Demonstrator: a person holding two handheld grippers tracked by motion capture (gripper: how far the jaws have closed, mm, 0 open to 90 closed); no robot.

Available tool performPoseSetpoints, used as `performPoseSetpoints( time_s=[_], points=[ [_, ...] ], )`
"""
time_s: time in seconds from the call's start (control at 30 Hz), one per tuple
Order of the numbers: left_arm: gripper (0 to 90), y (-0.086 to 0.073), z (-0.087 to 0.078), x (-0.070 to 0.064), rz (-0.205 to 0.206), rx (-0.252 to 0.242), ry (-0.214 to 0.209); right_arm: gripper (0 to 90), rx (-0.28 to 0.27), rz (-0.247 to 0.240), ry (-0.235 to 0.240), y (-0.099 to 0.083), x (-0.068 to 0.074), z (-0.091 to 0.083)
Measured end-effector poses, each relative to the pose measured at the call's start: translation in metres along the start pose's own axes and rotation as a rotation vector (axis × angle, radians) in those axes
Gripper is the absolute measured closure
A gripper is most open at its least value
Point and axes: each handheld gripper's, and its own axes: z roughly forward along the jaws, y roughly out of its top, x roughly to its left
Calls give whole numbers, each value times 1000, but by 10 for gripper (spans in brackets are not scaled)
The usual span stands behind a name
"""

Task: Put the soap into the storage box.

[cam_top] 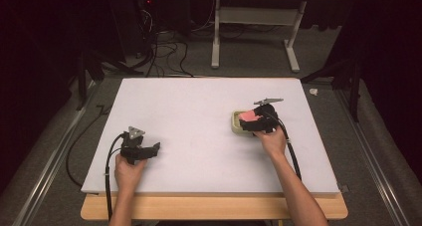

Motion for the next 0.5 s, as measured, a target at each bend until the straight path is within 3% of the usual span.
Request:
performPoseSetpoints(
  time_s=[0.5],
  points=[
    [214,0,0,0,-1,0,0,137,44,33,-39,5,2,16]
  ],
)
